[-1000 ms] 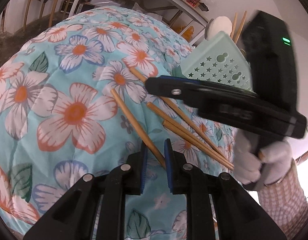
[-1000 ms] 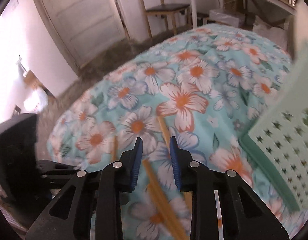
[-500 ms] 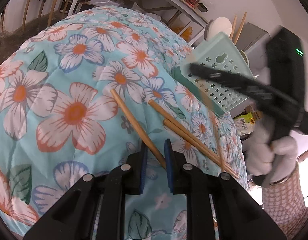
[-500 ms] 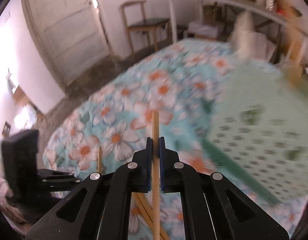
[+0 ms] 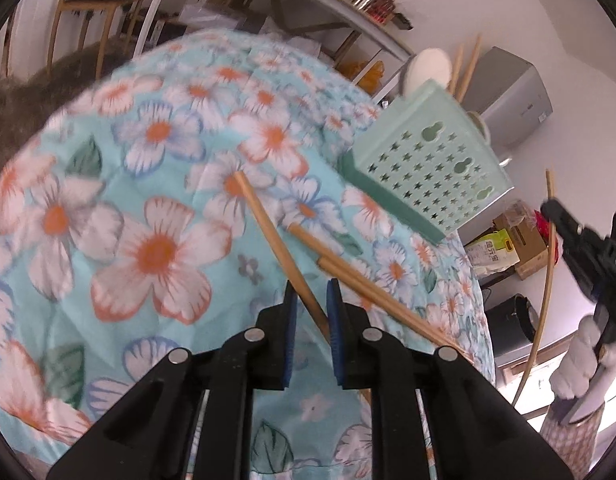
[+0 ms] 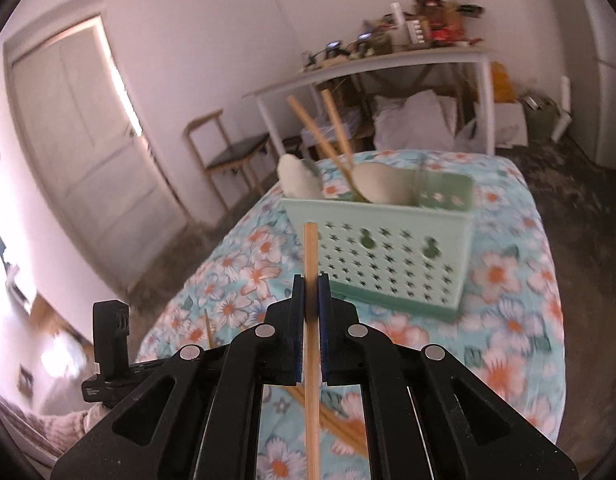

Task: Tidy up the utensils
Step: 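Lift both tools' chopsticks upright and carry them over the mint-green holder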

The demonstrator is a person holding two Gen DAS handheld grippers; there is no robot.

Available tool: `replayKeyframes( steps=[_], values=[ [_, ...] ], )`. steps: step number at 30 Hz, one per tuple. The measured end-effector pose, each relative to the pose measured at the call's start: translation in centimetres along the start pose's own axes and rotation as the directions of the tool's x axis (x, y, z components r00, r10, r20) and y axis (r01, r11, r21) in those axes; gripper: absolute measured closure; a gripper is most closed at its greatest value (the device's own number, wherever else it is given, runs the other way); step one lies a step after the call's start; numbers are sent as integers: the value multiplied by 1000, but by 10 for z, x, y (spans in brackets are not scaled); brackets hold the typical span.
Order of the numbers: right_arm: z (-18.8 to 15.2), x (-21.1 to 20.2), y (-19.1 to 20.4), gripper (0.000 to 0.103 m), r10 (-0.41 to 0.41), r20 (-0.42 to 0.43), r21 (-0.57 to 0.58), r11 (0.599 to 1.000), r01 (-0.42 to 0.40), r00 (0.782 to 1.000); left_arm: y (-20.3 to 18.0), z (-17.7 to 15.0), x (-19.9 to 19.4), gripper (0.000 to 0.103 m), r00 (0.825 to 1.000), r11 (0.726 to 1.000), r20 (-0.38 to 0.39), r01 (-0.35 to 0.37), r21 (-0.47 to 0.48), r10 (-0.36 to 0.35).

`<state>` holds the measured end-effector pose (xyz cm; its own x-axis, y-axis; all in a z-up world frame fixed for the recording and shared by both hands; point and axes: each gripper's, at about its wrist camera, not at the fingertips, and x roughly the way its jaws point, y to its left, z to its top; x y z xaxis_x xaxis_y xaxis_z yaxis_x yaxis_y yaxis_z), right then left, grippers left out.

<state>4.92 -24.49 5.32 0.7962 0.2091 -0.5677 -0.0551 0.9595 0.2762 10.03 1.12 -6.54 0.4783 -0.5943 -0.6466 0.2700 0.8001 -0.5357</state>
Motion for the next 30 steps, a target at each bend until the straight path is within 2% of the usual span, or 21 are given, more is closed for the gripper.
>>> replayKeyframes(
  steps=[8, 22, 27, 30],
  values=[
    [-22, -20, -14, 98, 32, 80, 134, 990, -43, 996, -25, 15, -21, 97, 997, 996, 78, -23, 88, 16],
    [-34, -51, -32, 98, 72, 158, 184, 978, -101, 985, -61, 19, -30, 98, 991, 983, 124, -63, 174, 42],
    [-34, -56, -37, 98, 87, 173, 201, 972, -122, 981, -72, 33, -50, 98, 982, 981, 188, -51, 186, 16],
    [-34, -61, -39, 98, 105, 193, 203, 969, -145, 975, -83, 46, -65, 98, 970, 978, 241, -45, 202, -6]
  ],
)
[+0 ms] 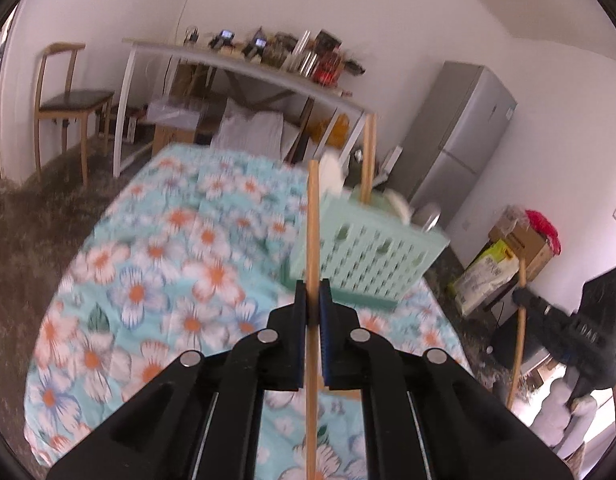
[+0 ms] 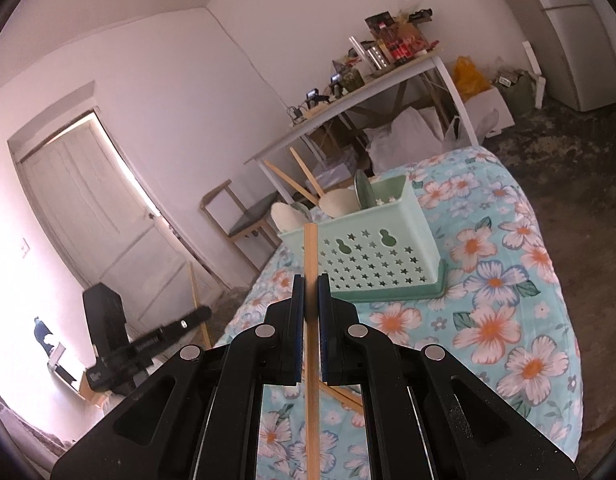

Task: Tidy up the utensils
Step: 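Lift both tools' chopsticks upright and carry them over the mint-green holder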

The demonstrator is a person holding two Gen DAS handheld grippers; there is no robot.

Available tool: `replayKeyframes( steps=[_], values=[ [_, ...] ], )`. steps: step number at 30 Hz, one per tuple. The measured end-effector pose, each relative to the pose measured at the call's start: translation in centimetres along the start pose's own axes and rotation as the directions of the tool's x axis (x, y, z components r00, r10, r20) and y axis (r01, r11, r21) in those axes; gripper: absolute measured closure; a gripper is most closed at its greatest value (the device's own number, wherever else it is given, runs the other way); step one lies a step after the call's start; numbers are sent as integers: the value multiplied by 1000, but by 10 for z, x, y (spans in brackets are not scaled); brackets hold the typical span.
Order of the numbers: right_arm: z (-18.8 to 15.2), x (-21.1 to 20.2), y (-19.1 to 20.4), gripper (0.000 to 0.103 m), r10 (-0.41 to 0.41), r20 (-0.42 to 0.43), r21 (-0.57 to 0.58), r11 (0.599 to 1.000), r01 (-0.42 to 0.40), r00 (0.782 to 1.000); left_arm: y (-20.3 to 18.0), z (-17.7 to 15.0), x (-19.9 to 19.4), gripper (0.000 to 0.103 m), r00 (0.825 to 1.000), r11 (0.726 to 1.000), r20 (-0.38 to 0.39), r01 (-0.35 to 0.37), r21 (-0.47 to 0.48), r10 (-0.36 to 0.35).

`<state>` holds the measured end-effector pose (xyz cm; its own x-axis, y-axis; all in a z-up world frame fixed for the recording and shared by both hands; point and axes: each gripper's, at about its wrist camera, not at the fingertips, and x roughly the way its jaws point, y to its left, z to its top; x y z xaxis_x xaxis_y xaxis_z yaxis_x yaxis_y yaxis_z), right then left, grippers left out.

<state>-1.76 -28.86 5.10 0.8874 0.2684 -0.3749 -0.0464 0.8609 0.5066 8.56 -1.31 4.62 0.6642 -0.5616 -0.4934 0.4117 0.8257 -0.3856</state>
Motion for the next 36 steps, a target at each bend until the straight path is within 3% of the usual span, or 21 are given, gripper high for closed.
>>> replayKeyframes(
  steps=[4, 9, 15, 21, 28, 36],
  values=[
    [2, -2, 0, 98, 11, 5, 0, 1000, -11, 1000, -10, 25, -13, 98, 997, 1000, 78, 26, 18, -27],
    [6, -1, 0, 98, 26, 11, 1, 1000, -26, 1000, -29, 65, -24, 98, 980, 996, 187, 66, 54, -75],
    [14, -2, 0, 98, 54, 31, 7, 998, -55, 998, -53, 108, -21, 98, 946, 989, 295, 105, 103, -132],
    [24, -4, -2, 98, 81, 55, 11, 997, -81, 995, -77, 138, 9, 98, 918, 985, 360, 132, 116, -165],
    [28, 2, -9, 98, 96, 50, 24, 995, -97, 994, -100, 156, 57, 98, 898, 985, 422, 62, 158, -125],
    [29, 10, -18, 98, 94, 31, 38, 995, -95, 995, -108, 153, 98, 98, 901, 983, 424, 12, 184, -90]
  ],
)
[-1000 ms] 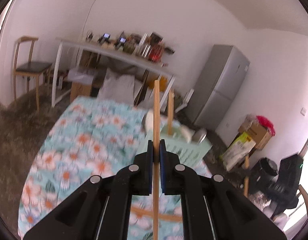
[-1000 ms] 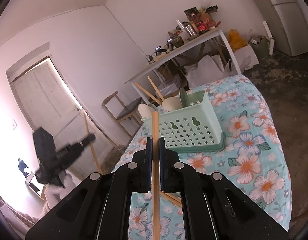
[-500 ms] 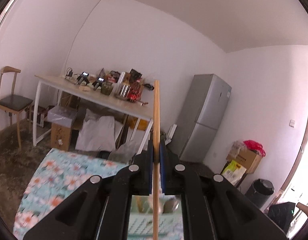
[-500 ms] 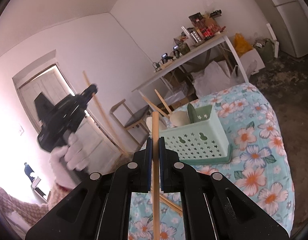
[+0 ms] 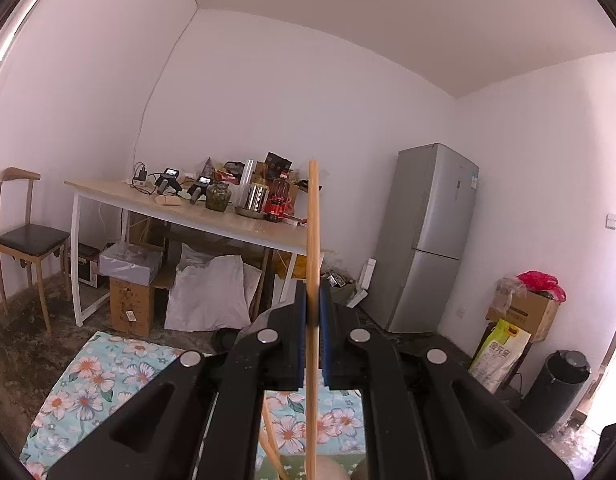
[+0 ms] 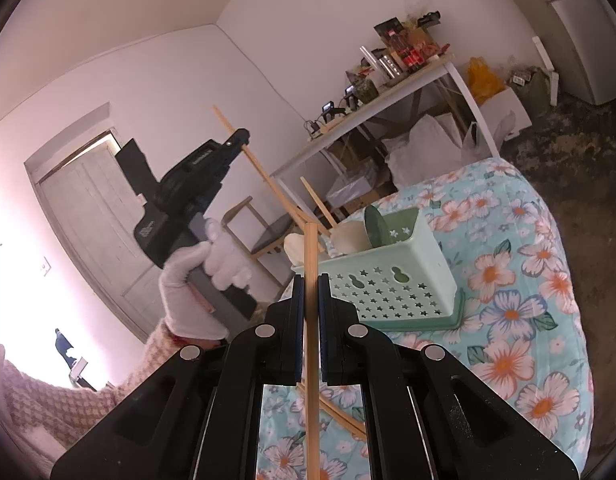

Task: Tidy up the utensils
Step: 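Lift both tools' chopsticks upright and carry them over the mint-green holder, then insert the left tool's chopstick into the holder and open the left tool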

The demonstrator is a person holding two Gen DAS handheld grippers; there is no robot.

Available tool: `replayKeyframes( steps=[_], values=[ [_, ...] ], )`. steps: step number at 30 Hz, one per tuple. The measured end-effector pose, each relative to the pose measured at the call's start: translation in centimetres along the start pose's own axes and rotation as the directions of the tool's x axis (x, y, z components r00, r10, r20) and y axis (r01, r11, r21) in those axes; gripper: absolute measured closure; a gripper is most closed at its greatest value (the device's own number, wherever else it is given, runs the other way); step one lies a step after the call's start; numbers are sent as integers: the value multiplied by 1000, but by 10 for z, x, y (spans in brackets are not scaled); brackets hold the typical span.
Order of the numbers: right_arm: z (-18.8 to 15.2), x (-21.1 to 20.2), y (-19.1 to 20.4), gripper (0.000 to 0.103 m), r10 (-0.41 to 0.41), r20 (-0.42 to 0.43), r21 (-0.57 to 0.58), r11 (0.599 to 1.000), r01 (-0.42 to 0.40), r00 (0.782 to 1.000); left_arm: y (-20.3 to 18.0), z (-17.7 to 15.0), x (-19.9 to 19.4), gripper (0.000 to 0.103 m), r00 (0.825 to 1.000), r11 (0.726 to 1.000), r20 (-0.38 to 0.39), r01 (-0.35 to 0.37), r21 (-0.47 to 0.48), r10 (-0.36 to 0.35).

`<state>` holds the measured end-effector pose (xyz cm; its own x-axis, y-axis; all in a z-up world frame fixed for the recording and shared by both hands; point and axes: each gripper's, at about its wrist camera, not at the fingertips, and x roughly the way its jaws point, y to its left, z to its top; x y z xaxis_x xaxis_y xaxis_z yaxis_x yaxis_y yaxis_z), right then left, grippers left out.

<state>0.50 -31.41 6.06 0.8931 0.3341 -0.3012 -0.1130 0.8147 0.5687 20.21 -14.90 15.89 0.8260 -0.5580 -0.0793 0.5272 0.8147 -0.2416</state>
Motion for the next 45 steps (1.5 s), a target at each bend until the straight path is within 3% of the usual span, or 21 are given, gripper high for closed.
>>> replayKeyframes(
  steps=[8, 15, 20, 21, 24, 27, 31, 33, 40, 45],
  values=[
    [-4, 7, 0, 98, -9, -29, -3, 1000, 9, 1000, -3, -21, 12, 98, 998, 998, 32, -53, 35, 52],
    [-3, 6, -1, 98, -17, -40, 4, 1000, 17, 999, 8, -43, 18, 98, 999, 999, -11, -39, -23, 38],
    [-1, 5, 1, 98, -24, -39, 4, 1000, 24, 999, 15, -59, 22, 97, 995, 998, -103, -11, -56, 5],
    [0, 5, 1, 98, -25, -39, 2, 1000, 25, 999, 17, -61, 22, 93, 992, 998, -129, 3, -61, -10],
    [0, 3, 4, 98, -29, -35, -4, 1000, 29, 999, 21, -69, 17, 70, 985, 997, -173, 15, -72, -28],
    [1, 0, 8, 98, -33, -29, -13, 999, 33, 999, 21, -73, 6, 57, 981, 998, -190, 34, -57, -45],
    [2, -5, 15, 98, -40, -18, -29, 999, 39, 999, 19, -75, -13, 47, 978, 998, -200, 61, -33, -66],
    [3, -7, 20, 98, -44, -10, -38, 998, 44, 999, 19, -75, -26, 37, 978, 998, -198, 57, -24, -61],
    [16, -13, 40, 98, -76, 24, -115, 990, 78, 997, 29, -80, -67, 28, 973, 997, -214, 74, -37, -80],
    [39, -5, 60, 98, -95, 52, -212, 972, 104, 994, 48, -101, -89, 26, 960, 998, -277, 32, -54, -46]
  ],
)
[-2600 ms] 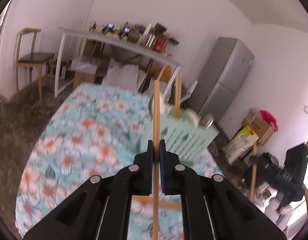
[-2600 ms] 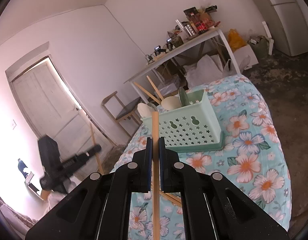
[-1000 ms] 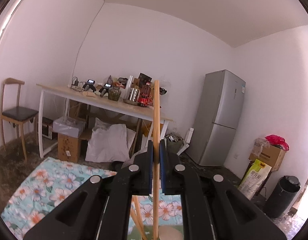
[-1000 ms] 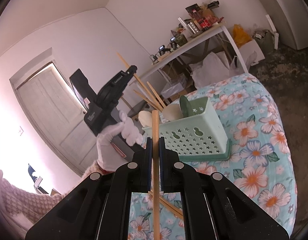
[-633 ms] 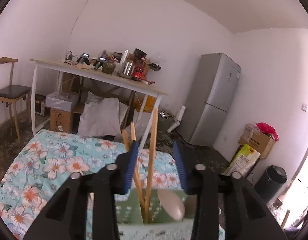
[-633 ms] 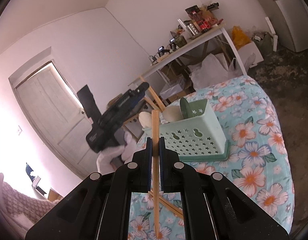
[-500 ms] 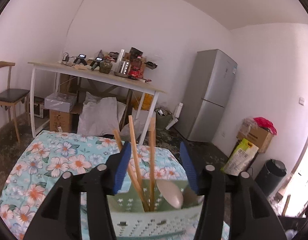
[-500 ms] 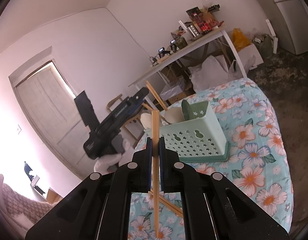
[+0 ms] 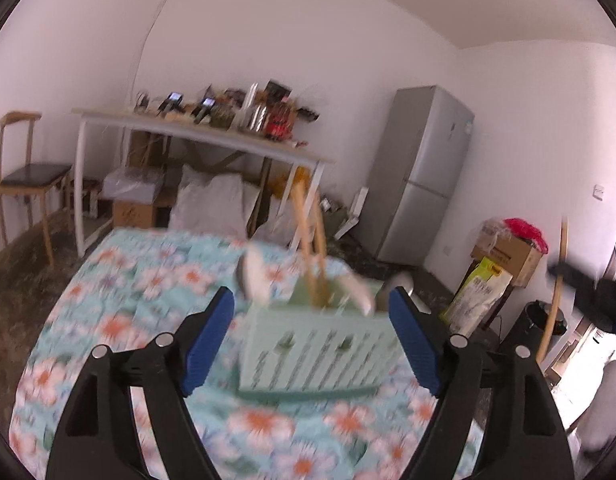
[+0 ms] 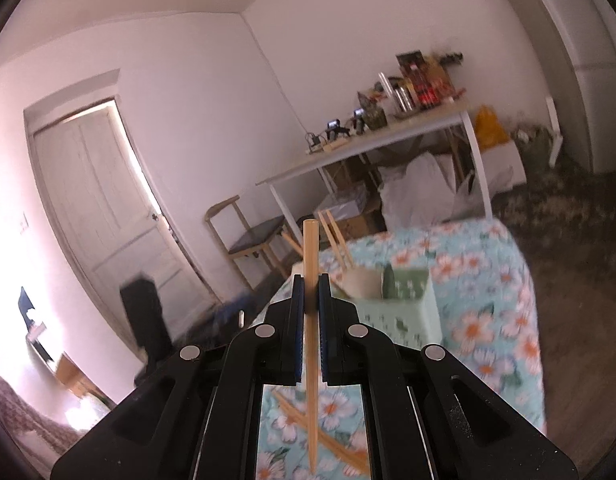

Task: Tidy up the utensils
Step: 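Insert the left tool's chopstick into the holder and open the left tool, then lower the right tool's chopstick into the holder and open the right tool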

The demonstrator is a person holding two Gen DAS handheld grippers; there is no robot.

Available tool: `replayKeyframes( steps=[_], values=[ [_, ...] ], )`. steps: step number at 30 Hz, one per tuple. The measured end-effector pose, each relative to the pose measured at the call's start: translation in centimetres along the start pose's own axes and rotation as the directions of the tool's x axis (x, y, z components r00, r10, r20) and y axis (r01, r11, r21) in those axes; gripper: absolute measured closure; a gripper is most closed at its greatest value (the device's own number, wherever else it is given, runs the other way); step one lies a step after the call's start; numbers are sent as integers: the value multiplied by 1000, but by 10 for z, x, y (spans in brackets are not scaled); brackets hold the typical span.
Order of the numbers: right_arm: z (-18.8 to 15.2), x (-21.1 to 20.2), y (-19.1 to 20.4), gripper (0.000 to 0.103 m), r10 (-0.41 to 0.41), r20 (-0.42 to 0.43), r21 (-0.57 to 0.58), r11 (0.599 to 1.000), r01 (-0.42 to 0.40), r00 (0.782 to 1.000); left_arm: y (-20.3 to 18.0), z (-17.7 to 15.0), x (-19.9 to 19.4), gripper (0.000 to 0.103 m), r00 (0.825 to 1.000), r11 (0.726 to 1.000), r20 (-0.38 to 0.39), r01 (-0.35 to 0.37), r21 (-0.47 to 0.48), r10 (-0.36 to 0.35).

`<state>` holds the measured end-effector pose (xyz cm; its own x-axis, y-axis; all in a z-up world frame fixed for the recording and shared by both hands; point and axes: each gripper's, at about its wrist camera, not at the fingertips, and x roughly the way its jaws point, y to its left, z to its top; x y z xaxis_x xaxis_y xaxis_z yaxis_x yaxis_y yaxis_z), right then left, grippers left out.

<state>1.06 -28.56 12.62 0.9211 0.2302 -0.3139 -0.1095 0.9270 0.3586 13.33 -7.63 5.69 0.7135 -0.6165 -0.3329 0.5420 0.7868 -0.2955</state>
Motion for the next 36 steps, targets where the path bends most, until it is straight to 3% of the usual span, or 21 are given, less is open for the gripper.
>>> replayKeyframes(
  steps=[9, 13, 17, 22, 27, 34, 35, 36],
  values=[
    [65, 43, 50, 98, 18, 94, -246, 969, 6, 995, 34, -50, -19, 25, 988, 997, -143, -60, -56, 52],
    [88, 71, 64, 98, 40, 126, -305, 952, 0, 991, 43, -61, -27, 25, 984, 995, -163, -81, -57, 70],
    [95, 102, 70, 98, 9, 140, -373, 927, 44, 990, 50, -66, -31, 25, 982, 994, -171, -96, -52, 86],
    [89, 130, 69, 98, -31, 136, -433, 897, 87, 990, 56, -67, -32, 25, 981, 993, -169, -105, -49, 95],
    [66, 154, 70, 98, -69, 109, -552, 826, 118, 992, 58, -70, -27, 25, 979, 993, -181, -102, -53, 91],
    [27, 178, 69, 98, -133, -29, -685, 724, 78, 991, 58, -74, -23, 25, 976, 994, -200, -97, -50, 86],
    [23, 179, 70, 96, -144, -36, -696, 713, 78, 989, 57, -75, -22, 25, 975, 994, -204, -98, -48, 86],
    [18, 177, 69, 88, -156, -45, -707, 703, 79, 987, 56, -75, -22, 25, 975, 994, -206, -98, -47, 86]
  ],
)
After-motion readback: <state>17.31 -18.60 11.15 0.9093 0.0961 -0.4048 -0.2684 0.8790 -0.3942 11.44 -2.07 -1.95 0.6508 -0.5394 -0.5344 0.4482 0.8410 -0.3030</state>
